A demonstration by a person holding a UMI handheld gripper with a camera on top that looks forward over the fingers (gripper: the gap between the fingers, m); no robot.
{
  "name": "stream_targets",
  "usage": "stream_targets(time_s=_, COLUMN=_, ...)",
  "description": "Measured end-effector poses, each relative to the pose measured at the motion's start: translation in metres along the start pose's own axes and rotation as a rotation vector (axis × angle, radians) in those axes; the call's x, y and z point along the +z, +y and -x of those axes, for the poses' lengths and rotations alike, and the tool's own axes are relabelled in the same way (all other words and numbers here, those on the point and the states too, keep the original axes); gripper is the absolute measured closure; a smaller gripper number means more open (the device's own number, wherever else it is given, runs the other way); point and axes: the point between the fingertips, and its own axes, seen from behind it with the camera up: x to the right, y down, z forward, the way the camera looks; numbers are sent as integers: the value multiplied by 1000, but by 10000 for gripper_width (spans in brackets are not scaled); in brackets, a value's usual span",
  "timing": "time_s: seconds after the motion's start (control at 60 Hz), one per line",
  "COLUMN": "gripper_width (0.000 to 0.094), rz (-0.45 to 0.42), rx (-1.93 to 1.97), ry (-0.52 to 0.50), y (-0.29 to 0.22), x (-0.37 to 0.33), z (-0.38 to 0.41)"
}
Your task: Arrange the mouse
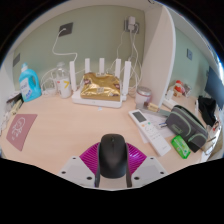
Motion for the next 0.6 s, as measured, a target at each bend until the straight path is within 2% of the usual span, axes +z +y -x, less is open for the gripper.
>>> stream_targets(time_s=0.083, gripper_width=585, rz=-69, rx=41, ry=44, y=-45, x=-20, z=3)
stream_targets(time_s=0.2, gripper_width=582, rz=-227, rx=89, ry=90, y=-140, x=-67, z=31)
stream_targets(time_s=0.3, gripper_width=581, rz=-369, rx=95, ry=86, y=-216, x=-114, z=96)
stream_targets(time_s=0.367, gripper_width=582, rz=-408, rx=96, ry=31, y=-242, x=-129, z=161)
stream_targets(time_s=0.417, gripper_width=582, rz=-409, rx=84, ry=-18, y=-240, x=-126, z=223)
stream_targets(time_s=0.483, gripper_width=584, rz=-347, rx=59, ry=-91, y=-218, x=-105, z=298)
stream_targets(time_s=0.6, gripper_width=586, rz=-149, rx=58, ry=-188, y=-127, x=-43, z=410)
